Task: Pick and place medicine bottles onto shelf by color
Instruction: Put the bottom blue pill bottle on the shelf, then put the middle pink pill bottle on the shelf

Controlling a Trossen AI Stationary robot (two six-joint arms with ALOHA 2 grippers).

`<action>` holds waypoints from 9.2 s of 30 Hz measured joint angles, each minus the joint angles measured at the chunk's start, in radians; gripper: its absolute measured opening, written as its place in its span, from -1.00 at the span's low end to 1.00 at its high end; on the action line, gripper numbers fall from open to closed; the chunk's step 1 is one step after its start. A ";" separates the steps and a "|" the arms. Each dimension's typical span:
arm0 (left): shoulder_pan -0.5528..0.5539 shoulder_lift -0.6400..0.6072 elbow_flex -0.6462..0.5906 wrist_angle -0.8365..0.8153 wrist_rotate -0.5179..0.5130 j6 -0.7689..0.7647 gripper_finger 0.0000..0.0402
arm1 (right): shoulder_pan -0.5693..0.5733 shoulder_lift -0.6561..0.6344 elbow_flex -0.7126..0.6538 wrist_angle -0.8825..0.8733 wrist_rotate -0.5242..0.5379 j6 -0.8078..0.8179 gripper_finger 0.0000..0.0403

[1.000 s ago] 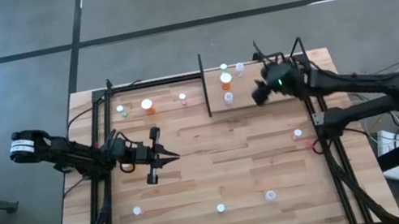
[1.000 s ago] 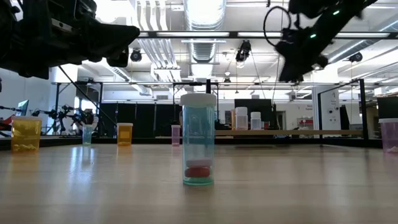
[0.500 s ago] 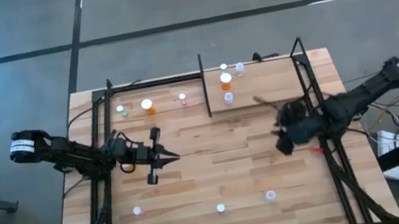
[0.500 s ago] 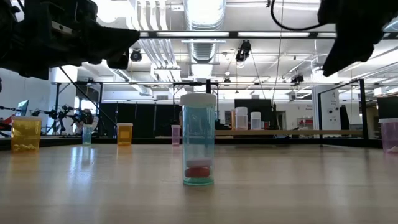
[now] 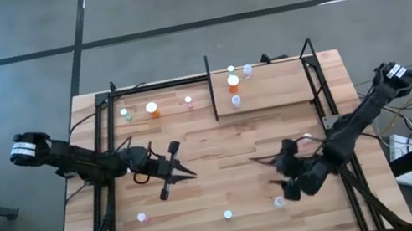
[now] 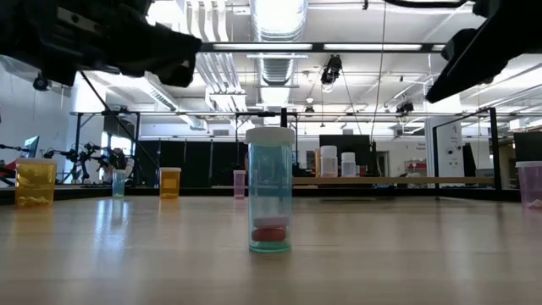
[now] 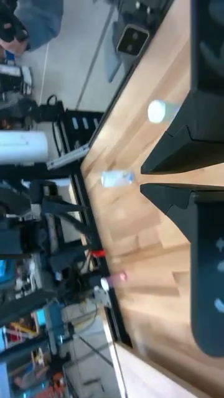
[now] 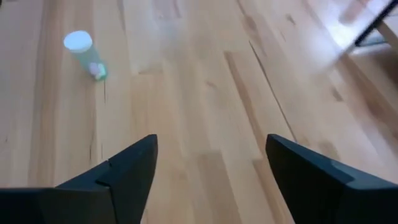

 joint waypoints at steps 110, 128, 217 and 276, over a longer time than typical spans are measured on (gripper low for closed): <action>-0.019 0.000 -0.011 0.018 -0.075 0.036 -0.93 | -1.254 -0.219 -0.303 0.598 -0.345 -0.510 -0.47; -0.019 0.000 -0.011 0.007 -0.174 0.036 -0.93 | -1.262 0.128 -0.104 0.593 -0.351 -0.509 -0.43; -0.024 0.000 -0.012 -0.069 -0.182 -0.054 -0.93 | -0.256 -0.200 -0.023 -0.881 -0.281 0.499 0.16; -0.033 -0.142 -0.011 -0.260 -0.182 -0.045 -0.93 | -0.876 0.249 0.497 -0.639 -0.247 -0.505 -0.37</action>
